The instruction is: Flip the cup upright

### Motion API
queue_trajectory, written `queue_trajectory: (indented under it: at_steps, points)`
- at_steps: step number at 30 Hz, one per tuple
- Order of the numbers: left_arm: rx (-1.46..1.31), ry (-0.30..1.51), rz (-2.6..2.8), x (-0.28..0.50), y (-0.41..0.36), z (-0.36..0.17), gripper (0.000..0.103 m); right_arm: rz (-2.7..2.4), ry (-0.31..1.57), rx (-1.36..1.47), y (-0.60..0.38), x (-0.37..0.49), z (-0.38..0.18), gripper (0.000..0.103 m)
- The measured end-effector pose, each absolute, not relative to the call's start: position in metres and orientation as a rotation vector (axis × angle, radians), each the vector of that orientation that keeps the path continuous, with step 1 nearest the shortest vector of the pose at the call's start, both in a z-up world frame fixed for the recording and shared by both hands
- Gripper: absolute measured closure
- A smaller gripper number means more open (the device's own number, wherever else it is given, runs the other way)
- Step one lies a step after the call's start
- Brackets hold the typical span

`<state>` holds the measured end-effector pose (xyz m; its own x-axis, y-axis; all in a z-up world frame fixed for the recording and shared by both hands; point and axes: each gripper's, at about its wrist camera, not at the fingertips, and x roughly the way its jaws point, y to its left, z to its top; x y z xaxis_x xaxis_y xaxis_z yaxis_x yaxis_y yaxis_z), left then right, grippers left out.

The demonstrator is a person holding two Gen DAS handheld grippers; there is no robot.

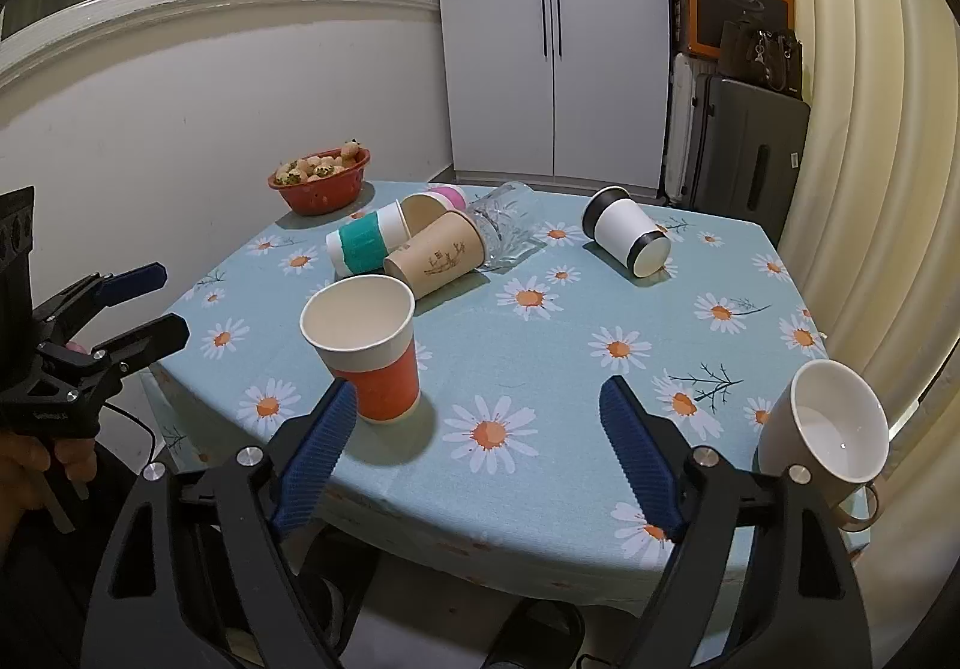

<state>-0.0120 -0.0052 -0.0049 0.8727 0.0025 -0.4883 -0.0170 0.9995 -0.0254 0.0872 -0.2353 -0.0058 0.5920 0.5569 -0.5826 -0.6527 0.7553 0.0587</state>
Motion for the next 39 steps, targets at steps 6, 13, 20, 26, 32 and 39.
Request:
queue_trajectory:
  at_steps: [6,13,20,26,32,39]
  points:
    - [-0.03,0.514,0.009,-0.012,-0.006,-0.005,0.007,0.709,0.616,-0.176,-0.234,0.086,-0.006,0.02]
    - [-0.028,0.516,0.008,-0.011,-0.007,-0.006,0.007,0.707,0.62,-0.171,-0.234,0.086,-0.006,0.02]
    - [-0.023,0.515,0.005,-0.012,-0.009,-0.006,0.007,0.707,0.621,-0.173,-0.234,0.086,-0.007,0.02]
    - [-0.018,0.509,0.006,-0.013,-0.012,-0.006,0.007,0.707,0.621,-0.179,-0.233,0.086,-0.007,0.02]
    - [-0.018,0.516,0.006,-0.013,-0.013,-0.006,0.007,0.707,0.627,-0.179,-0.234,0.088,-0.008,0.02]
    - [-0.01,0.519,0.006,-0.013,-0.015,-0.006,0.007,0.708,0.627,-0.183,-0.233,0.087,-0.008,0.02]
